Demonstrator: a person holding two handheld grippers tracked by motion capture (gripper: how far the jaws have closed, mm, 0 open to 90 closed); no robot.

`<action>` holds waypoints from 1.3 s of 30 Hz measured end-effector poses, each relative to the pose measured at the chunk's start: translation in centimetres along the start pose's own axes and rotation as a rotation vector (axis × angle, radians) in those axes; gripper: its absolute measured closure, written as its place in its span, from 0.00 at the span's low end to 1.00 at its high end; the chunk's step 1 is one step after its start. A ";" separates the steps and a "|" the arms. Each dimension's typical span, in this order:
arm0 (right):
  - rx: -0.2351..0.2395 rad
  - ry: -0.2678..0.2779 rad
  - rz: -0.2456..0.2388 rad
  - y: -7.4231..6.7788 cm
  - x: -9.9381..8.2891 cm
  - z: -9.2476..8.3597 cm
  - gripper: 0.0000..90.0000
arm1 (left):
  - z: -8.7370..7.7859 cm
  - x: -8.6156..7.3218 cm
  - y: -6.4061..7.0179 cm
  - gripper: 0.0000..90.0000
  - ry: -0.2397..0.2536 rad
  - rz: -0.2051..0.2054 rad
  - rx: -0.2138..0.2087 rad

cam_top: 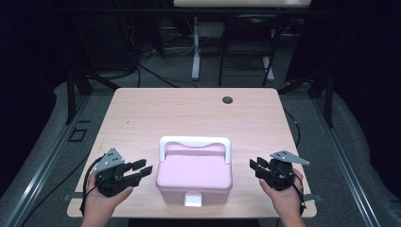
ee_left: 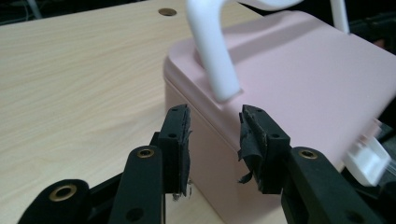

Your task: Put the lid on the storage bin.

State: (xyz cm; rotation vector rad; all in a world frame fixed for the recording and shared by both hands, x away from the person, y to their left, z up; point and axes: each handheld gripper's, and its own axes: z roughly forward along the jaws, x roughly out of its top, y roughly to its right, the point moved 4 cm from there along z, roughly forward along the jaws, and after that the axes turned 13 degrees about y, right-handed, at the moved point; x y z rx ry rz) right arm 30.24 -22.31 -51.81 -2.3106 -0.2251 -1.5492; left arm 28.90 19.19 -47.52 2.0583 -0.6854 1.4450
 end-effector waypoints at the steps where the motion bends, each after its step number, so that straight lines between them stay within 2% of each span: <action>1: 0.001 0.003 0.002 0.0 0.0 0.0 0.72 | 0.2 0.1 -0.3 0.68 0.001 -0.006 0.009; 7: -0.004 0.007 0.006 0.2 0.0 -0.1 0.72 | 1.6 0.5 -2.3 0.65 0.025 -0.036 0.054; 13: -0.009 0.008 0.006 0.4 -0.1 0.0 0.72 | 2.5 -0.1 -3.6 0.63 0.028 -0.055 0.084; 20: -0.015 0.004 0.006 0.6 -0.4 0.1 0.72 | 2.9 -1.5 -4.3 0.61 0.004 -0.052 0.105; 32: -0.028 0.007 -0.017 0.9 -0.9 0.5 0.70 | 2.6 -3.0 -5.5 0.56 0.013 -0.061 0.155; 39: -0.037 0.011 -0.026 1.2 -1.2 0.6 0.70 | 2.6 -3.9 -5.8 0.56 -0.005 -0.033 0.177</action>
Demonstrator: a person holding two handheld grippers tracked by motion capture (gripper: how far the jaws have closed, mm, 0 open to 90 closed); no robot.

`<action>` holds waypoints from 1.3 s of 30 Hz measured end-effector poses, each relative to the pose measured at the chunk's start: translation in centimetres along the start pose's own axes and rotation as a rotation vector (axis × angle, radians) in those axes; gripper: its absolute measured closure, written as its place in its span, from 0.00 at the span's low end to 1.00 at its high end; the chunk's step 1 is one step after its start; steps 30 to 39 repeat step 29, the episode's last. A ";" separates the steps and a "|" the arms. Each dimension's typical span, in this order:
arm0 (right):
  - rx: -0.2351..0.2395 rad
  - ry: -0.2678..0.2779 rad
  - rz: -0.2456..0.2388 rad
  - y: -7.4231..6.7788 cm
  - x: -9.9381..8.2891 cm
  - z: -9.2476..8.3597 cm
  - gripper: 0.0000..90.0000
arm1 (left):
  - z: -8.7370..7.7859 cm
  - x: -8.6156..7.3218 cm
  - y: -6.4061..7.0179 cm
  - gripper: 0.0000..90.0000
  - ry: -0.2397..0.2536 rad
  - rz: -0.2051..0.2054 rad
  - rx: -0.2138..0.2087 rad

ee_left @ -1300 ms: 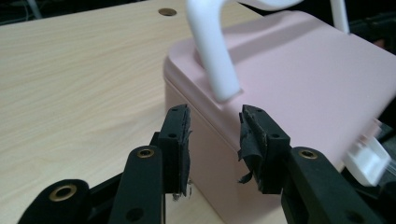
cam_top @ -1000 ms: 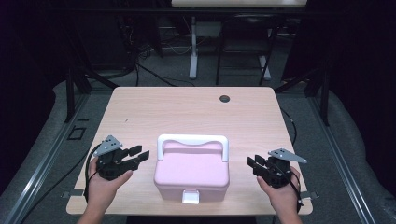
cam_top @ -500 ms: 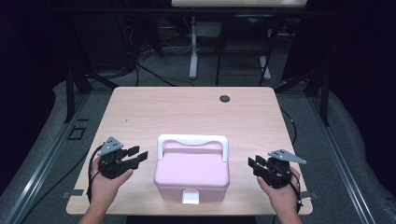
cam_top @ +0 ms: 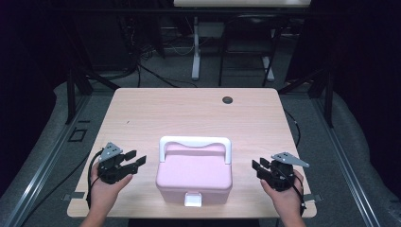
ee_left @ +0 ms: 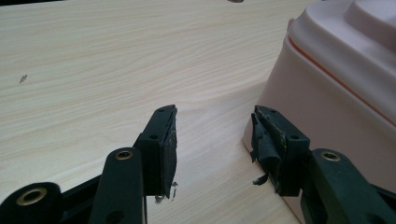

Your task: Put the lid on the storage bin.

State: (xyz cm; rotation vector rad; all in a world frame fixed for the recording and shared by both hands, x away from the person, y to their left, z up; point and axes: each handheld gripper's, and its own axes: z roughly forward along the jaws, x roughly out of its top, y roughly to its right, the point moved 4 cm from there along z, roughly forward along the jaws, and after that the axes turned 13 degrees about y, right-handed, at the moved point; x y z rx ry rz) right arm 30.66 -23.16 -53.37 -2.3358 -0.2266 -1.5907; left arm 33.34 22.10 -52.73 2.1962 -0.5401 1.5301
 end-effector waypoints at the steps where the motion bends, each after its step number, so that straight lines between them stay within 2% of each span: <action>1: -0.003 -0.001 -0.003 0.0 -0.1 0.0 0.70 | 0.0 -0.1 0.0 0.56 -0.002 0.005 0.003; 22: -0.013 -0.023 -0.029 0.5 -1.3 0.9 0.68 | 1.5 -2.2 -0.5 0.55 -0.040 0.004 0.003; 29: -0.018 -0.031 -0.056 0.9 -1.8 1.2 0.65 | 2.2 -2.4 -0.7 0.54 -0.051 0.008 -0.007; 39: -0.018 -0.031 -0.056 0.9 -1.8 1.2 0.65 | 2.2 -2.4 -0.7 0.54 -0.051 0.008 -0.007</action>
